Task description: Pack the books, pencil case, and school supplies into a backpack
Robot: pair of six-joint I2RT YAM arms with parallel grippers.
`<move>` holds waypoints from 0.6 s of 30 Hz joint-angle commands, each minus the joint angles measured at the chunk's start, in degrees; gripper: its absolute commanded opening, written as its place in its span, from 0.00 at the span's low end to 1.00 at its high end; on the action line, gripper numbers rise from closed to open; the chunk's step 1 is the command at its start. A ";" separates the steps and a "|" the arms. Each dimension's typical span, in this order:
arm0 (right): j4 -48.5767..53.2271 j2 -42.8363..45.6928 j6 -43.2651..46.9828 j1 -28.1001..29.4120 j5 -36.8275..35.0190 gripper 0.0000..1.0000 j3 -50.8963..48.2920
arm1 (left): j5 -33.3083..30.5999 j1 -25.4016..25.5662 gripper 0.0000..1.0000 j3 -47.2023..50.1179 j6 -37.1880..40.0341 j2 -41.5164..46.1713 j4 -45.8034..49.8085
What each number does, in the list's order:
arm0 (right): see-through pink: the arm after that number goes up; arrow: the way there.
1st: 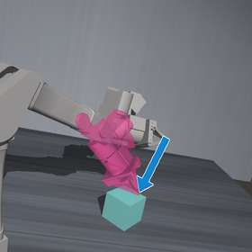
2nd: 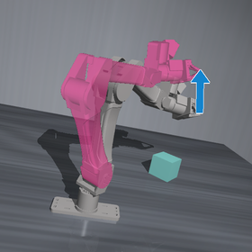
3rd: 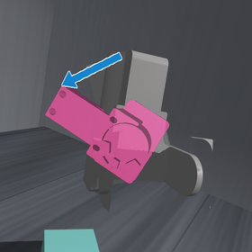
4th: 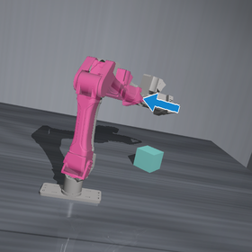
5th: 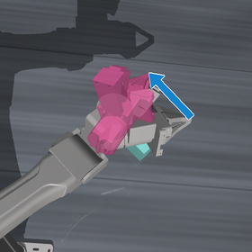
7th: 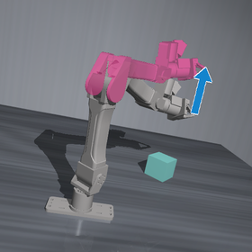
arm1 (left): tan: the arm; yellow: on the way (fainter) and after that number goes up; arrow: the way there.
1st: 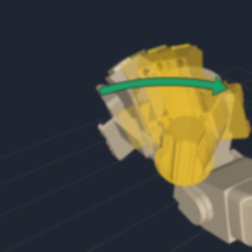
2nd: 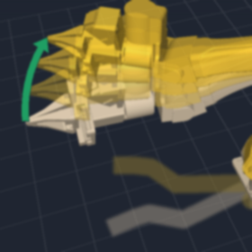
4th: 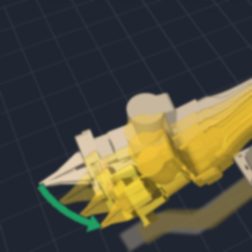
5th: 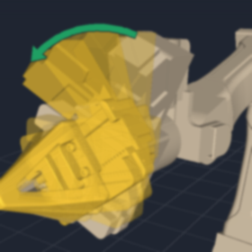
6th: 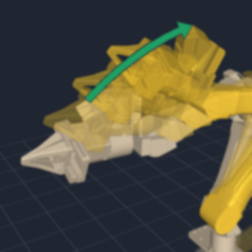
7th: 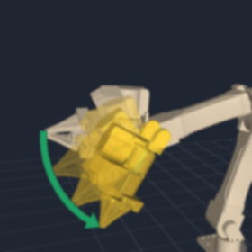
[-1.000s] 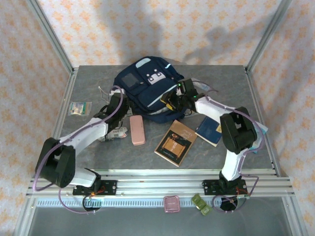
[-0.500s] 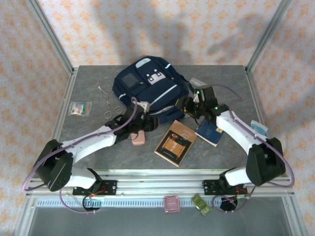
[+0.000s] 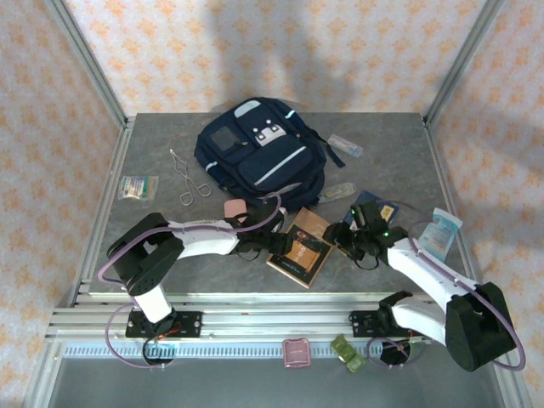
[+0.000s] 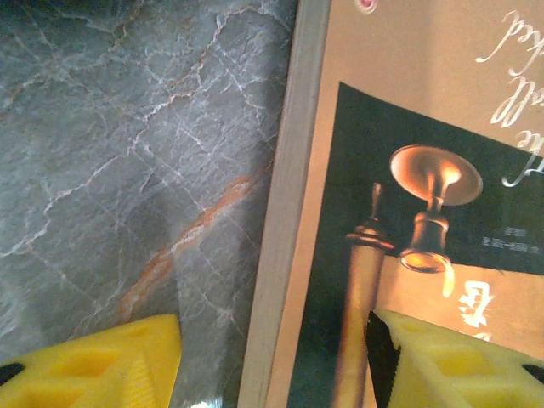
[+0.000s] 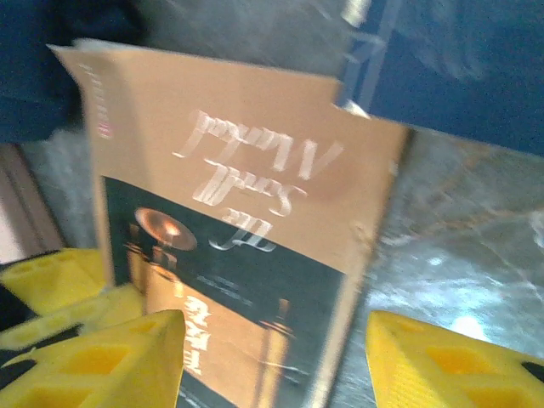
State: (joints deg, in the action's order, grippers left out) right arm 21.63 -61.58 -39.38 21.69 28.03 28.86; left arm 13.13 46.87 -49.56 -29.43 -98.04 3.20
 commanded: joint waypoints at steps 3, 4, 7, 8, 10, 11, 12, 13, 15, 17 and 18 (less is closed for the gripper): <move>-7.41 -2.11 -3.34 -0.24 2.53 0.57 -4.97 | 0.70 0.43 0.50 -2.29 0.65 -3.07 0.30; -8.59 -2.77 -3.36 -0.25 2.95 0.57 -5.32 | 0.69 0.50 0.48 -2.17 0.69 -3.20 0.48; -12.66 -4.52 -3.65 -0.25 4.11 0.57 -6.72 | 1.14 0.68 0.40 -1.32 0.69 -3.30 0.06; -14.20 -5.21 -3.92 -0.24 4.92 0.57 -7.17 | 1.45 0.68 0.38 -1.08 0.62 -3.38 -0.08; -17.31 -5.75 -4.30 -0.25 6.75 0.56 -8.03 | 2.26 0.97 0.32 -0.77 0.60 -3.86 -0.28; -19.25 -7.41 -4.39 -0.25 7.84 0.55 -8.64 | 2.66 1.15 0.30 -0.64 0.69 -4.08 -0.46; -21.11 -7.64 -4.52 -0.25 8.89 0.55 -9.19 | 2.86 1.35 0.29 -0.65 0.69 -4.30 -0.56; -23.62 -7.76 -4.64 -0.25 10.11 0.54 -10.11 | 3.02 1.63 0.27 -0.54 0.78 -4.57 -0.62; -27.97 -7.71 -4.75 -0.24 12.48 0.54 -11.50 | 3.34 1.87 0.25 -0.54 0.78 -5.37 -0.74; -31.18 -7.69 -4.91 -0.07 14.25 0.52 -12.33 | 3.52 1.91 0.24 -0.46 0.93 -5.99 -0.95; -32.17 -7.55 -4.92 -0.07 14.83 0.52 -12.54 | 3.66 1.91 0.24 -0.48 0.96 -6.26 -1.05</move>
State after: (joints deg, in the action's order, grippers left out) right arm 10.50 -65.10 -43.86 19.35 34.57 20.21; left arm 15.55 47.99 -51.07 -28.88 -100.82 -0.36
